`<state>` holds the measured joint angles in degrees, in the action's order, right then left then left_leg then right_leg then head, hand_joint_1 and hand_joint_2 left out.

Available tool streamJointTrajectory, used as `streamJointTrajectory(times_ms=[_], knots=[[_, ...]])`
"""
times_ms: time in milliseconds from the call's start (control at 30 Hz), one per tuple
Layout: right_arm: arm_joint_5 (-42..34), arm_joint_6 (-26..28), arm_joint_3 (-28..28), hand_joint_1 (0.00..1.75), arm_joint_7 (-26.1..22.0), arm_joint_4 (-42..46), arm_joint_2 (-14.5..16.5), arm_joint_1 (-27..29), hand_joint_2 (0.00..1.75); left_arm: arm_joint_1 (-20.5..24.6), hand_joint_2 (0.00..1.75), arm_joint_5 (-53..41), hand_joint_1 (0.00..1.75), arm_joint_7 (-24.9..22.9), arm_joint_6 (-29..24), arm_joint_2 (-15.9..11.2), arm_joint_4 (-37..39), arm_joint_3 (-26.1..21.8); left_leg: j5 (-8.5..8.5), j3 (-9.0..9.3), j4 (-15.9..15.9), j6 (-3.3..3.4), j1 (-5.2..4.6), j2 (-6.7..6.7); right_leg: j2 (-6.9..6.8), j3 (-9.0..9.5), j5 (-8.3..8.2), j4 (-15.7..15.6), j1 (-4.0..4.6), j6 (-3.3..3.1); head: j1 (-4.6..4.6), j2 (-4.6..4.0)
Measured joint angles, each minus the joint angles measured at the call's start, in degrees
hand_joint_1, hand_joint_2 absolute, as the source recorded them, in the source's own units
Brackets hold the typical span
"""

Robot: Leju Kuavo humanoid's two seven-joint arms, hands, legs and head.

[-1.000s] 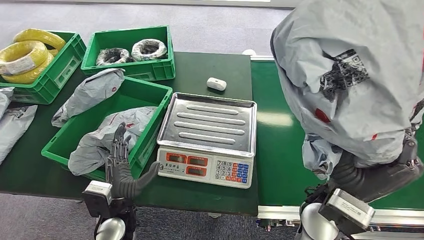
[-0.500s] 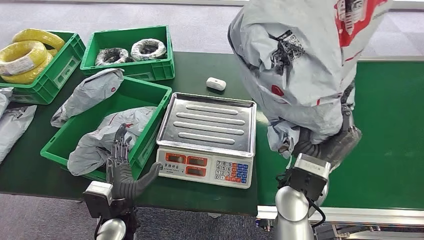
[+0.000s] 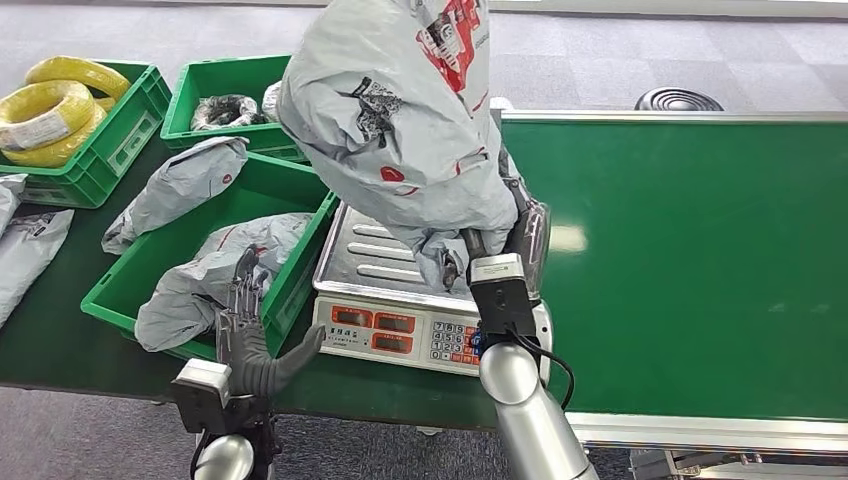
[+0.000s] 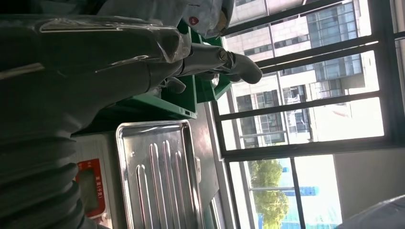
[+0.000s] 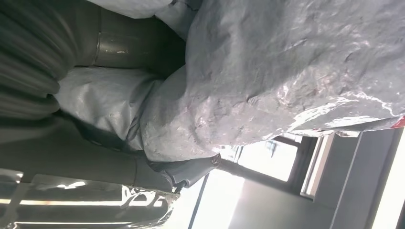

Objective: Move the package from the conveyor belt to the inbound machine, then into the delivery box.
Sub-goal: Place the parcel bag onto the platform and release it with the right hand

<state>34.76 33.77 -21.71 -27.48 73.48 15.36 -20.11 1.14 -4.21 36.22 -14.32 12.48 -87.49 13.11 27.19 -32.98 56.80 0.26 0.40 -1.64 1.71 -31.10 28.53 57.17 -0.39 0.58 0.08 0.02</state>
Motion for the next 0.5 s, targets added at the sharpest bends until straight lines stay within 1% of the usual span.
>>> streamJointTrajectory(times_ms=[100, 133, 233, 267, 300, 400, 500], knots=[[-0.1, -0.5, -1.1, 1.46, -0.1, -0.5, -0.6, 0.0, 1.75, 0.0, 1.75, -0.1, 0.0, -0.1, 0.1, 0.0, 0.0, 0.0, 0.0, 0.0, 0.0, 0.0, 0.0, 0.0, 0.0, 0.01, 0.0, 0.0, 0.0, 0.0, 0.01, 0.0], [-0.2, -0.7, -1.4, 1.33, -0.1, -0.6, -0.7, 0.0, 1.75, 0.0, 1.75, -0.1, 0.0, -0.1, 0.1, 0.0, 0.0, 0.0, 0.0, 0.0, 0.0, 0.0, 0.0, 0.0, 0.0, 0.01, 0.0, 0.0, 0.0, 0.0, 0.01, 0.0], [-0.6, -0.9, -1.9, 0.26, 0.0, -1.2, -1.0, 0.0, 1.75, 0.0, 1.75, -0.1, 0.0, -0.1, 0.0, 0.0, 0.0, 0.0, 0.0, 0.01, 0.0, 0.0, 0.0, 0.0, 0.0, 0.01, 0.0, 0.0, 0.0, 0.0, 0.0, 0.0], [-0.6, -0.6, -2.0, 0.03, 0.2, -1.4, -1.0, 0.0, 1.75, -0.1, 1.75, -0.1, 0.0, -0.2, 0.0, 0.0, -0.1, 0.0, 0.0, 0.01, 0.0, 0.0, 0.0, 0.0, 0.0, 0.01, 0.0, 0.0, 0.0, 0.0, 0.0, -0.01], [-0.7, 0.0, -2.0, 0.0, 0.5, -1.9, -1.0, -0.1, 1.75, -0.1, 1.75, -0.1, 0.0, -0.2, -0.1, 0.0, -0.1, 0.0, 0.0, 0.01, 0.0, 0.0, 0.0, 0.0, 0.0, 0.01, 0.0, 0.0, 0.0, 0.0, 0.0, -0.01], [-1.1, 2.2, -1.7, 0.0, 1.0, -4.2, -1.0, -0.4, 1.75, -0.3, 1.75, -0.3, 0.0, -0.5, -0.6, 0.0, -0.4, 0.0, 0.0, 0.01, 0.0, 0.0, 0.0, 0.0, 0.0, 0.01, 0.0, 0.0, 0.0, 0.0, 0.01, 0.0], [-1.4, 3.4, -1.4, 0.0, 1.0, -6.1, -1.0, -0.5, 1.75, -0.4, 1.75, -0.5, 0.0, -0.7, -0.8, 0.0, -0.7, 0.0, 0.0, 0.0, 0.0, 0.0, 0.0, 0.0, 0.0, 0.0, 0.0, 0.0, 0.0, 0.0, 0.0, -0.01]])
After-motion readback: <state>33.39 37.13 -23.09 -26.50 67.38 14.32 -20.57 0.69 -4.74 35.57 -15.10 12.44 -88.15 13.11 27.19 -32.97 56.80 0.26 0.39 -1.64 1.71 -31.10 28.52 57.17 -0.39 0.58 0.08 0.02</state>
